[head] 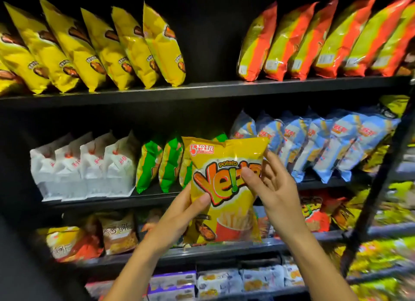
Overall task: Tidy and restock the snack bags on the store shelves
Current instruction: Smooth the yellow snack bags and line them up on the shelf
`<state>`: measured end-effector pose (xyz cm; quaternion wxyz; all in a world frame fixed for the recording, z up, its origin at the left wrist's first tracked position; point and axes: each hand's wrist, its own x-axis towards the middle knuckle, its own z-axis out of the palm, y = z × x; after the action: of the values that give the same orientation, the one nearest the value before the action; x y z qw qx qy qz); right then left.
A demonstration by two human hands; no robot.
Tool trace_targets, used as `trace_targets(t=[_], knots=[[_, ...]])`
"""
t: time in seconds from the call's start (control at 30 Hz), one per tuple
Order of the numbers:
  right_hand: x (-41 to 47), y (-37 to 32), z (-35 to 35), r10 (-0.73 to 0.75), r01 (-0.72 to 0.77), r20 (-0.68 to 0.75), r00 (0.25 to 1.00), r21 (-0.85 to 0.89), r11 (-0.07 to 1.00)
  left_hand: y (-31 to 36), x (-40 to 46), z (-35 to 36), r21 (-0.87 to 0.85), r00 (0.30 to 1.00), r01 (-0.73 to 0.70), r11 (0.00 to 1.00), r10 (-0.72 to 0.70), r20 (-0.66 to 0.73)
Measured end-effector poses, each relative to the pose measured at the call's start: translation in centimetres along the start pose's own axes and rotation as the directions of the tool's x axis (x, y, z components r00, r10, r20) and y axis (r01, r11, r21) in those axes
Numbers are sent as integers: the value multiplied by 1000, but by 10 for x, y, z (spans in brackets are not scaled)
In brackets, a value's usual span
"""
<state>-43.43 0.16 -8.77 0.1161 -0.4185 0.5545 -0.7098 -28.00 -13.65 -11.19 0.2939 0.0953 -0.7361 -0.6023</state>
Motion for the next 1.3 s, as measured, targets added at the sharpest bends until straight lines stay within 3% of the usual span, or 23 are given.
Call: trace_targets(t=[0.1, 0.33, 0.4, 0.53, 0.7, 0.9, 0.97, 1.1, 1.3], knots=[[-21, 8, -9, 61, -62, -32, 998, -20, 998, -9, -10, 11, -72, 996, 35, 997, -40, -76], [-58, 17, -20, 58, -61, 113, 992, 26, 998, -12, -27, 51, -228, 917, -146, 963, 46, -395], [-66, 17, -26, 35, -48, 148, 988, 83, 995, -19, -38, 56, -202, 914, -155, 967, 62, -402], [-84, 22, -37, 34, -43, 76, 997, 110, 993, -28, -57, 67, -73, 936, -126, 989, 94, -339], [-96, 35, -36, 54, -49, -23, 998, 182, 982, -28, -65, 69, -131, 964, -125, 983, 89, -250], [-100, 53, -30, 23, -8, -62, 998, 234, 972, -27, -62, 69, -29, 946, -154, 988, 139, -291], [-100, 55, -28, -3, 15, -47, 999, 242, 970, -27, -63, 69, -17, 932, -127, 992, 113, -346], [-98, 59, -26, -78, 72, 17, 997, 221, 973, -28, -63, 70, -168, 909, -34, 985, -39, -415], [-97, 61, -26, -173, 161, 66, 983, 156, 975, -22, -61, 73, -449, 876, 105, 888, -296, -380]])
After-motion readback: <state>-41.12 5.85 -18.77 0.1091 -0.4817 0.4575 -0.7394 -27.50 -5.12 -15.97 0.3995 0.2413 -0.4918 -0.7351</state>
